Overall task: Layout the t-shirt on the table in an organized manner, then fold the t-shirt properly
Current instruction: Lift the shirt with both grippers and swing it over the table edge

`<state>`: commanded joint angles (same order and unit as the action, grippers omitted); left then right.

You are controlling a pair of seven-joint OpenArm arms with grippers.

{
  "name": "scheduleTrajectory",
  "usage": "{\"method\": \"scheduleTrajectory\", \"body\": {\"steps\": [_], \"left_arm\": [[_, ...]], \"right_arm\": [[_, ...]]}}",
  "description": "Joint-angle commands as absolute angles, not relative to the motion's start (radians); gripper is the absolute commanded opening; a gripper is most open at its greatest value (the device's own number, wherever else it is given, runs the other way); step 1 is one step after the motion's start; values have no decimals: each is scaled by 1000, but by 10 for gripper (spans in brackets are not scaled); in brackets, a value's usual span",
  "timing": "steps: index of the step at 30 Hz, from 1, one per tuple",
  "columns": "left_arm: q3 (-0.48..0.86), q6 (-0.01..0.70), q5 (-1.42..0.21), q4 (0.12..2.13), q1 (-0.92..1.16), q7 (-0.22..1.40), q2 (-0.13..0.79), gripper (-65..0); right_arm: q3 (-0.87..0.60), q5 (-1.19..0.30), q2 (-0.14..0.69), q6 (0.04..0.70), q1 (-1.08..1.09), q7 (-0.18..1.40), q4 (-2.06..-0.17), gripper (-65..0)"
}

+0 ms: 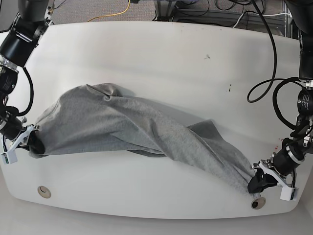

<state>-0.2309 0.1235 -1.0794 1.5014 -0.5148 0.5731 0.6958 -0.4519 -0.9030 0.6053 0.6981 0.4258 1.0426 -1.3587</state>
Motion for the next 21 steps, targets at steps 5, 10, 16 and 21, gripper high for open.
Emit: {"method": "scheduleTrajectory", "body": {"steps": [5, 10, 16, 21], "left_arm": [[-231, 124, -1079, 1501, -510, 573, 699, -650], [-228, 124, -1079, 1503, -510, 573, 700, -650], [-153, 124, -1084, 1514, -516, 573, 727, -649], [-114, 151, -1082, 1515, -596, 585, 728, -649]], "right_arm": [[-367, -901, 608, 698, 527, 1001, -1253, -648], [-314, -903, 624, 698, 581, 970, -1204, -648], [-308, -903, 627, 698, 645, 969, -1207, -648], [-305, -903, 653, 698, 722, 969, -1207, -648]]}}
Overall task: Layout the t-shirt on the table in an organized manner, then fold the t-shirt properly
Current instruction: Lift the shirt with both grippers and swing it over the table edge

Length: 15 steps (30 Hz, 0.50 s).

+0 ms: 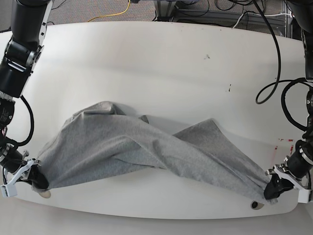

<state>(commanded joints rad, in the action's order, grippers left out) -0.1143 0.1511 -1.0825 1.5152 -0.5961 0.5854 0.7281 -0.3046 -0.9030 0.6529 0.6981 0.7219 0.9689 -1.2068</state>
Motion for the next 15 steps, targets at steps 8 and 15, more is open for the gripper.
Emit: {"method": "scheduleTrajectory", "body": {"steps": [8, 15], "left_arm": [[-105, 176, -1081, 1511, -737, 651, 725, -649], [-114, 177, -1086, 1517, -837, 659, 720, -647]], "right_arm": [[-269, -903, 659, 698, 852, 981, -1204, -648], [-165, -903, 685, 698, 1012, 1000, -1201, -648]]}}
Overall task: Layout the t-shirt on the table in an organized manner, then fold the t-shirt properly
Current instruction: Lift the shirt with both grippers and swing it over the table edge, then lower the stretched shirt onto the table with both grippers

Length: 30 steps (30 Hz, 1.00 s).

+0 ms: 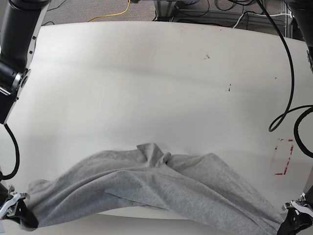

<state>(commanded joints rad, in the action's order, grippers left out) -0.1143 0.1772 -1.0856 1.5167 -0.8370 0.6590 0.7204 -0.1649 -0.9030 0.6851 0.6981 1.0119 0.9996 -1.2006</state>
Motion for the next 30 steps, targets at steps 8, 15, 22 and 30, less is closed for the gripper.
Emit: {"method": "scheduleTrajectory", "body": {"steps": [8, 15, 22, 30], "left_arm": [[-108, 177, -1086, 1512, -898, 659, 722, -647], [-107, 177, -1086, 1515, -901, 659, 725, -647], [-104, 180, -1098, 1526, -878, 688, 725, -647], [-104, 180, -1135, 1544, -812, 690, 727, -647]], "right_arm": [[-64, -903, 723, 698, 1173, 1001, -1124, -648], [-48, -905, 731, 698, 1182, 1006, -1109, -648], [-54, -911, 750, 698, 1178, 1059, -1110, -648], [-81, -908, 765, 698, 1081, 1073, -1144, -648]]}}
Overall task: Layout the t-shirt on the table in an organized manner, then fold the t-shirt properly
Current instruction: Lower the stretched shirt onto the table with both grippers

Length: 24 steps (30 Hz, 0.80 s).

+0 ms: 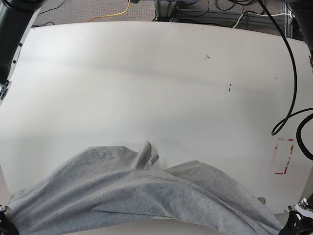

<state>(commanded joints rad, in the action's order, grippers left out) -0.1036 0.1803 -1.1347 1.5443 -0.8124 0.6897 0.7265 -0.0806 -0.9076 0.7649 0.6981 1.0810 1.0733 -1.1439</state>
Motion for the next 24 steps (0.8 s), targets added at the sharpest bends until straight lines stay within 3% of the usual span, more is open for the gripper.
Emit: {"method": "scheduleTrajectory", "body": {"steps": [7, 14, 19, 24], "left_arm": [[-47, 180, -1124, 1520, -668, 685, 722, -647], [-5, 182, -1020, 1515, -535, 685, 687, -647], [47, 268, -888, 1504, -438, 685, 641, -650], [134, 326, -748, 1478, -369, 690, 590, -650]], "right_arm": [[-171, -905, 711, 698, 860, 1021, -1148, -648], [-173, -901, 659, 698, 659, 869, -1138, -648], [-170, -898, 602, 698, 585, 771, -1064, -644], [-151, -786, 535, 698, 582, 713, -972, -564]]}}
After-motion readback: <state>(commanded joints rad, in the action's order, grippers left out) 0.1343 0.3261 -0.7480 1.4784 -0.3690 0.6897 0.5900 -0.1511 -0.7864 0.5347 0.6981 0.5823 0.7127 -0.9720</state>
